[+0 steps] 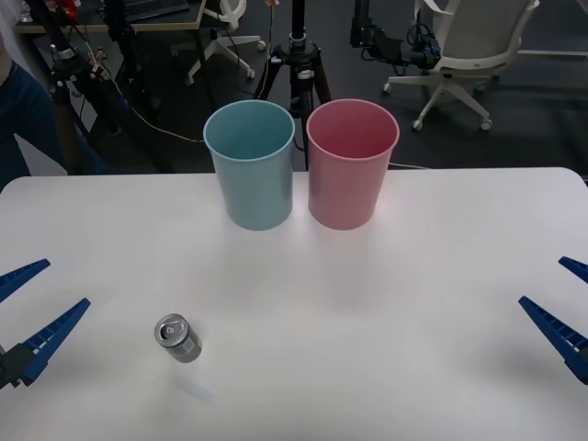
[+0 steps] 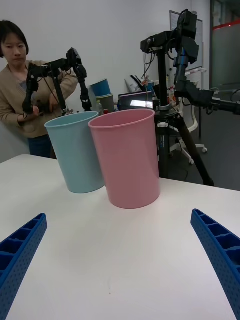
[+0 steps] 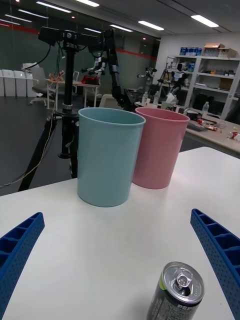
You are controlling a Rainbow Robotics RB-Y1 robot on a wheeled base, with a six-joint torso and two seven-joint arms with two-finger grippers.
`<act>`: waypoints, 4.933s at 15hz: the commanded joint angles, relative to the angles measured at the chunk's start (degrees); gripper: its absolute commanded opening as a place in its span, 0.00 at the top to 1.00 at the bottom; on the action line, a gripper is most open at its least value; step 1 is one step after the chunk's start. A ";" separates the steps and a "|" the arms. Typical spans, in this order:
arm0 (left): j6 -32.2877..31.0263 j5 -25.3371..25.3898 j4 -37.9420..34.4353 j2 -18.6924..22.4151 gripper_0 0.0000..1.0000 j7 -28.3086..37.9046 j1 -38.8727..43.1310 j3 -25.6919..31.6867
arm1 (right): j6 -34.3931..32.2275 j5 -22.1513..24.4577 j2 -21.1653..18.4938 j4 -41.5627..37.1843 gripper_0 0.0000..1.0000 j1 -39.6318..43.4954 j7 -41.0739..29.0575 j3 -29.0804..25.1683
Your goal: Grasp the object on the table and drop it into the matching bin: aluminum can to the light blue bin, PET bottle to the pink bin.
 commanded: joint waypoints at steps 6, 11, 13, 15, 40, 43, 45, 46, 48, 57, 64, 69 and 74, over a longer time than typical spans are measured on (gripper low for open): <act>-0.05 -0.37 -1.15 0.64 0.00 -2.20 1.36 0.06 | 0.00 0.00 0.00 0.00 0.00 0.00 0.00 0.00; -2.07 2.79 4.74 3.10 0.00 -15.12 3.03 -2.14 | 0.00 0.00 0.00 0.00 0.00 0.00 0.00 0.00; -2.86 4.20 7.64 5.21 0.00 -18.90 3.38 -4.42 | 0.00 0.00 0.00 0.00 0.00 0.00 0.00 0.00; -2.86 5.61 10.89 7.23 0.00 -24.70 3.38 -7.59 | 0.00 0.00 0.00 0.00 0.00 0.00 0.00 0.00; 5.40 -5.73 24.60 -3.58 0.00 -33.92 -10.07 -20.60 | 0.00 0.00 0.00 0.00 0.00 0.00 0.00 0.00; 6.45 -7.23 24.60 -5.07 0.00 -32.87 -11.04 -20.60 | 0.00 0.00 0.00 0.00 0.00 0.00 0.00 0.00; 7.16 -7.75 24.60 -5.51 0.00 -32.34 -11.74 -20.68 | 0.00 0.00 0.00 0.00 0.00 0.00 0.00 0.00; 7.51 -8.11 24.60 -5.51 0.00 -31.99 -12.00 -20.77 | 0.00 0.00 0.00 0.00 0.00 0.00 0.00 0.00; 7.69 -8.19 24.60 -5.60 0.40 -31.64 -12.00 -20.77 | 0.00 0.00 0.00 0.00 0.00 0.00 0.00 0.00; 7.51 -8.11 24.51 -5.60 1.00 -29.27 -11.91 -20.51 | 0.00 0.00 0.00 0.00 0.00 0.00 0.00 0.00; 8.74 -7.40 19.41 -2.17 1.00 -24.52 -11.04 -18.75 | 0.00 0.00 0.00 0.00 0.00 0.00 0.00 0.00; 9.79 -3.18 9.48 2.22 1.00 -17.31 -8.05 -18.31 | 0.00 0.00 0.00 0.00 0.00 0.00 0.00 0.00; 17.53 2.44 -2.38 8.03 1.00 -15.91 -3.48 -18.93 | 0.00 0.00 0.00 0.00 0.00 0.00 0.00 0.00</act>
